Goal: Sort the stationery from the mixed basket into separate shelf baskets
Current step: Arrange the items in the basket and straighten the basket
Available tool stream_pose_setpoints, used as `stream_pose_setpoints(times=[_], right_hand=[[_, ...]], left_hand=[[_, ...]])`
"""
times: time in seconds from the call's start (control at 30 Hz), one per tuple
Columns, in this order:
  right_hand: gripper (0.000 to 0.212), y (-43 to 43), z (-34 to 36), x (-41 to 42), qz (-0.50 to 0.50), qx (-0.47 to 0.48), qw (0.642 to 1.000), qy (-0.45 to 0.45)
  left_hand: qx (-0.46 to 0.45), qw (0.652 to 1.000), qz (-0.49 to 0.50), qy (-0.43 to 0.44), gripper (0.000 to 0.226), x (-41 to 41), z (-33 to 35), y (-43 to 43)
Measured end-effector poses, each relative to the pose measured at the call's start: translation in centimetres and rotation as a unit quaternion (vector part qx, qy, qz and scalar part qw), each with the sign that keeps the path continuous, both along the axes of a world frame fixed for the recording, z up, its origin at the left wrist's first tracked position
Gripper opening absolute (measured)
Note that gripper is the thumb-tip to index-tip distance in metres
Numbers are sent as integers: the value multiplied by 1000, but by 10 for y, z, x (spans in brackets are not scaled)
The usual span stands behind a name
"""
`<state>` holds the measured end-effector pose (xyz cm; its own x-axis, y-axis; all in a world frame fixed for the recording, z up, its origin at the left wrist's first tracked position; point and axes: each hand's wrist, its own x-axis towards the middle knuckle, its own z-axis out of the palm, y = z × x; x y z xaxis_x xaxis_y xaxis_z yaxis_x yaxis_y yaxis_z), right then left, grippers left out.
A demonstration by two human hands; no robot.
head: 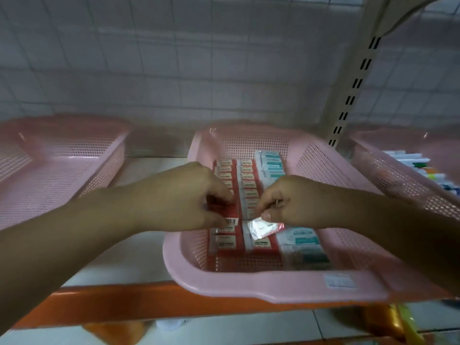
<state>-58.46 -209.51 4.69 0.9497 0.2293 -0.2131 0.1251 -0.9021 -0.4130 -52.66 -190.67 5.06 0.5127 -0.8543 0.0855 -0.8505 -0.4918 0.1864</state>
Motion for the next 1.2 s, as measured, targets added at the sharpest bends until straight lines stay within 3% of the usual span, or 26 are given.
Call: stream_pose_setpoints(times=[0.13, 0.23, 0.5, 0.63, 0.9, 1.2], right_hand=[[15, -5, -1, -4, -32, 114, 986, 119], [10, 0, -1, -10, -21, 160, 971, 175], [10, 26, -14, -8, -14, 192, 970, 150], [8, 26, -20, -8, -47, 205, 964, 161], [14, 28, -22, -8, -29, 195, 968, 158], [14, 26, -20, -9, -17, 237, 963, 127]], left_hand=[[53, 995, 38, 72, 28, 10, -11, -5], [26, 994, 45, 98, 26, 16, -20, -4], [14, 992, 56, 108, 20, 9, -17, -6], [-71, 992, 28, 104, 30, -1, -10, -2], [-91, 990, 41, 99, 24, -1, -11, 0], [-115, 984, 59, 120, 36, -4, -10, 0]])
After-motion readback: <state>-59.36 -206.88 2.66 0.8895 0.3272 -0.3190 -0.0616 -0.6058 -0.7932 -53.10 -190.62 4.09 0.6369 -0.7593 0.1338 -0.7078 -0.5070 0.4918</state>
